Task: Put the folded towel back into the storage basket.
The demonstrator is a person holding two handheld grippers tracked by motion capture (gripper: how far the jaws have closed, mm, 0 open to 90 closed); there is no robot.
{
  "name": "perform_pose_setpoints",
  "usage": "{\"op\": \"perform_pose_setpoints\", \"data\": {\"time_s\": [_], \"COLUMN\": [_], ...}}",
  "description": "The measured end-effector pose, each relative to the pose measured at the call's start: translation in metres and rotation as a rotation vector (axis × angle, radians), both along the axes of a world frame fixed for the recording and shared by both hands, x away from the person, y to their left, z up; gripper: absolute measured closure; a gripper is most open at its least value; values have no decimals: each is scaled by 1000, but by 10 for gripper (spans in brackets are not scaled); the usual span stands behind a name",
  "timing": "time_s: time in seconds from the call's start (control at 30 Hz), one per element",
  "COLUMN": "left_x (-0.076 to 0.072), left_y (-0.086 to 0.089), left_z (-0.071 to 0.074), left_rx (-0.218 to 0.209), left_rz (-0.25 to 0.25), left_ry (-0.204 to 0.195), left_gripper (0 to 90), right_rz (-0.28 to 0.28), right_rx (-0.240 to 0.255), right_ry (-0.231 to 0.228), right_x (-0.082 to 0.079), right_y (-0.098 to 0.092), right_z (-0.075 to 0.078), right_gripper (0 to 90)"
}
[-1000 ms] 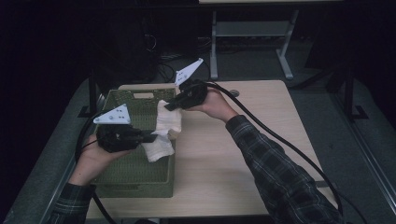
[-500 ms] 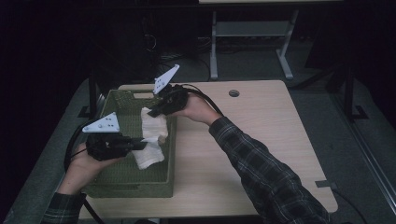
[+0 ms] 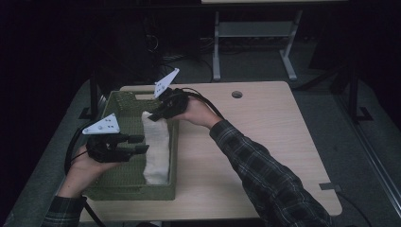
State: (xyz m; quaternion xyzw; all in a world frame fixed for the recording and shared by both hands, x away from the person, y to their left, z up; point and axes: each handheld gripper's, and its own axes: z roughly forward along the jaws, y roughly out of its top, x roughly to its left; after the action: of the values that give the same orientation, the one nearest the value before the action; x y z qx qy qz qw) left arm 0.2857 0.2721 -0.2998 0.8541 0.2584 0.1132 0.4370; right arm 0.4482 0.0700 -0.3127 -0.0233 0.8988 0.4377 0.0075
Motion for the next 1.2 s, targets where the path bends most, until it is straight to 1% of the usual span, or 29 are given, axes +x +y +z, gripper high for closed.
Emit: {"op": "perform_pose_setpoints", "data": {"time_s": [0.07,0.17,0.2,0.23,0.43,0.5,0.6,0.7,0.77,0.97,1.0,1.03,1.07,1.13,1.2], "left_x": [0,1,1,1,3,4,5,6,7,7,7,8,8,8,8], "left_y": [0,0,-1,-1,-4,-4,-5,-5,-5,-6,-7,-7,-7,-8,-9], "left_z": [-1,-1,-1,-1,-3,-4,-4,-5,-5,-7,-8,-8,-8,-7,-7], "left_rx": [3,1,2,5,3,5,-3,-6,-5,-6,-7,-6,-7,-6,-10], "left_rz": [5,8,8,6,-2,-3,-2,-6,-9,-12,-12,-13,-12,-16,-17], "left_ry": [-1,1,1,0,5,6,10,9,11,14,14,15,16,15,14], "left_gripper": [509,486,486,485,478,477,477,475,474,473,473,472,473,473,472], "right_rz": [1,-2,-5,-5,-17,-16,-19,-20,-26,-56,-63,-76,-95,-134,-168], "right_rx": [-4,-7,-6,-7,-8,-4,-4,-1,-2,-3,-1,-5,-7,5,17], "right_ry": [-3,-4,5,0,6,6,10,22,17,20,11,6,-2,-15,9], "right_x": [0,1,2,3,7,9,15,20,23,32,34,36,39,45,51], "right_y": [1,2,2,2,1,2,4,6,7,7,7,6,5,3,-1], "right_z": [-2,-3,-4,-4,-6,-8,-10,-12,-13,-19,-20,-22,-23,-24,-23], "right_gripper": [838,838,838,838,837,837,836,835,835,832,830,825,799,687,639]}}
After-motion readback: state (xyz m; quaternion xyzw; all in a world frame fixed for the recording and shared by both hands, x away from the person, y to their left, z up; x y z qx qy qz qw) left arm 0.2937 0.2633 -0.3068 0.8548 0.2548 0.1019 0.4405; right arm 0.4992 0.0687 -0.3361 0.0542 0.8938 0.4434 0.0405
